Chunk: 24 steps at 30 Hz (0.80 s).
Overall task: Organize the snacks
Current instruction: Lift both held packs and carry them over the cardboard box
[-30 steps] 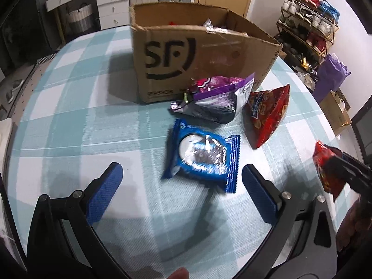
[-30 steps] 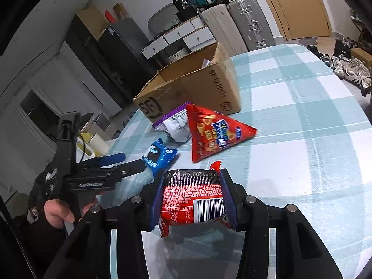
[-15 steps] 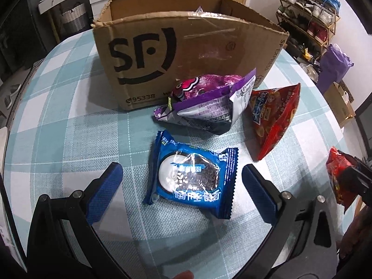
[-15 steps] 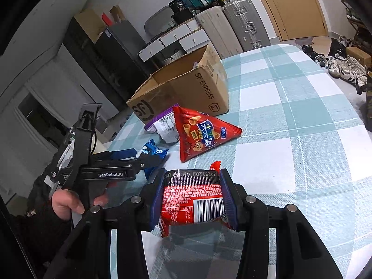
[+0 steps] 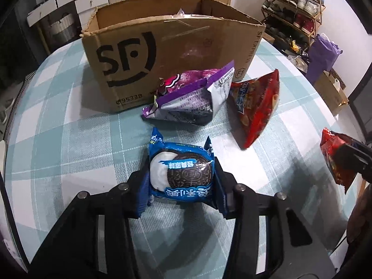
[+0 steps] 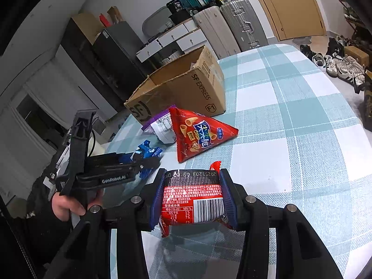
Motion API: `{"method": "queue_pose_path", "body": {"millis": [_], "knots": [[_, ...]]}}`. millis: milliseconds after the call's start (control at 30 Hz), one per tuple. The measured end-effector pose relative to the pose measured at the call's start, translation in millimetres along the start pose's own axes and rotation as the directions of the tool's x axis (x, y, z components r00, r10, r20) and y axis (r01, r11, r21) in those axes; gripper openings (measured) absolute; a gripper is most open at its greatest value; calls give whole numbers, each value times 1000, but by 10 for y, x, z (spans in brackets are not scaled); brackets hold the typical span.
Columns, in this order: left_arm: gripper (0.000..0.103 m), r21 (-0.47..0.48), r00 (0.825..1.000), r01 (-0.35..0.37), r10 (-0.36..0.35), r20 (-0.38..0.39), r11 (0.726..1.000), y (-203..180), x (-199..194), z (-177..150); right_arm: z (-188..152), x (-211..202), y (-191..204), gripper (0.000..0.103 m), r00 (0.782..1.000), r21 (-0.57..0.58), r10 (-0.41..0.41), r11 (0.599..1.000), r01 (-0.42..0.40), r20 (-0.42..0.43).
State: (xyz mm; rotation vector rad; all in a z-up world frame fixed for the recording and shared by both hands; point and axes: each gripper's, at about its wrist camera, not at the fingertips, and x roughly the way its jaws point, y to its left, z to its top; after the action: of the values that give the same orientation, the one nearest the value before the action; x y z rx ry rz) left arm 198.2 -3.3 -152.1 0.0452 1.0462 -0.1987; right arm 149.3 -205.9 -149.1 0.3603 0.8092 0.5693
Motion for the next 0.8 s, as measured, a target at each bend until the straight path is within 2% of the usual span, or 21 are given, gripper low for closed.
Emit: {"method": "queue_pose_path", "body": {"millis": [500, 800], "knots": [[43, -8, 995, -2, 2, 99, 1000, 93, -634, -111, -14, -208, 405, 45, 999, -64, -5, 998, 8, 32], [43, -45, 983, 14, -5, 183, 999, 294, -1138, -182, 138, -287, 658, 45, 998, -92, 20, 996, -15, 58]]}}
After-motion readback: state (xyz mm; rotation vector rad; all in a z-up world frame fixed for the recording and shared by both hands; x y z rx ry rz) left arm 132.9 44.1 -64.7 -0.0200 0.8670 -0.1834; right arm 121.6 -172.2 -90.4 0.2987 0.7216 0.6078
